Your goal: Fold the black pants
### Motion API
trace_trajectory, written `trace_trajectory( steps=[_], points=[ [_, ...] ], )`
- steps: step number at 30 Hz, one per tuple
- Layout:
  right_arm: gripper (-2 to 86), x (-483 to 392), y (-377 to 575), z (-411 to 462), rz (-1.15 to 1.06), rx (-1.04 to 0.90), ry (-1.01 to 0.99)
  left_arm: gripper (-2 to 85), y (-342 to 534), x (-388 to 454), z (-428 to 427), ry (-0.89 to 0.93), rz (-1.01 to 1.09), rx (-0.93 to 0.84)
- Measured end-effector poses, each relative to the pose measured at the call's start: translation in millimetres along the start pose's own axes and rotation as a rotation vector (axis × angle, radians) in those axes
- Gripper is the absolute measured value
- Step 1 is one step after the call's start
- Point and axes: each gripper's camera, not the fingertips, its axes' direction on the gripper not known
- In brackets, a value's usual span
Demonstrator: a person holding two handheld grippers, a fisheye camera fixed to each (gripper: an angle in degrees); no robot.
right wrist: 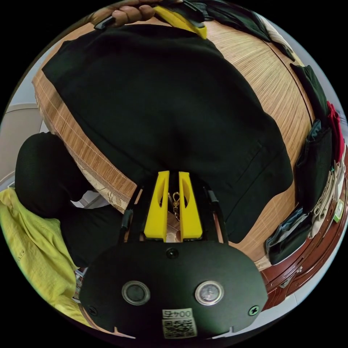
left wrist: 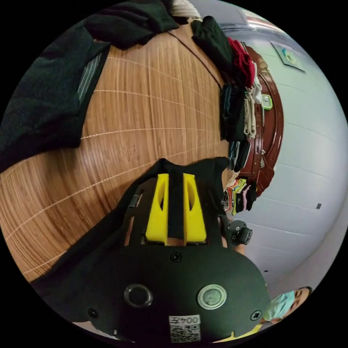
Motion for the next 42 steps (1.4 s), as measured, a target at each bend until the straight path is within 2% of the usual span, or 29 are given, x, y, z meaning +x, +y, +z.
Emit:
trace_trajectory(
  steps=[3,9,13,17,21,23,28,31,32,36,39,42],
  points=[
    [5.5,4,0,2,-0.005,0.013,-0.012,2.8,-6,0,-15,-0.004,0.028,0.022],
    [5.4,8,-11,6,-0.051,-0.026,-0.018,1.2,-17,-3,-4,-0.185,0.087,-0.013],
    [5.3,12,-21,8,-0.059,-0.059,-0.033,1.3,-2,-25,-3,-0.087,0.088,0.048],
    [5.1,17,-25,10,-0.046,-0.063,-0.047,2.0,27,-38,-26,-0.068,0.064,0.134],
    [4.9,22,-28,12,-0.018,-0.047,-0.074,1.9,97,-35,-77,-0.045,0.141,0.322],
    [5.0,24,-29,12,-0.003,-0.041,-0.085,1.6,142,-21,-84,-0.140,0.239,0.361],
    [5.1,23,-37,13,0.025,-0.043,-0.073,1.3,337,-6,-60,-0.503,0.483,0.565],
    [5.2,20,-44,14,0.032,-0.055,-0.062,1.3,428,-26,-36,-0.715,0.463,0.744],
    [5.2,20,-45,14,0.034,-0.058,-0.061,1.3,437,-32,-32,-0.740,0.447,0.756],
    [5.4,18,-55,14,0.049,-0.077,-0.059,1.5,438,-81,-13,-0.805,0.304,0.513],
    [5.5,16,-63,14,0.063,-0.089,-0.052,1.6,452,-86,-38,-0.681,0.274,0.566],
    [5.5,13,-72,14,0.072,-0.105,-0.040,1.9,484,-83,-65,-0.673,0.280,0.652]
  ],
)
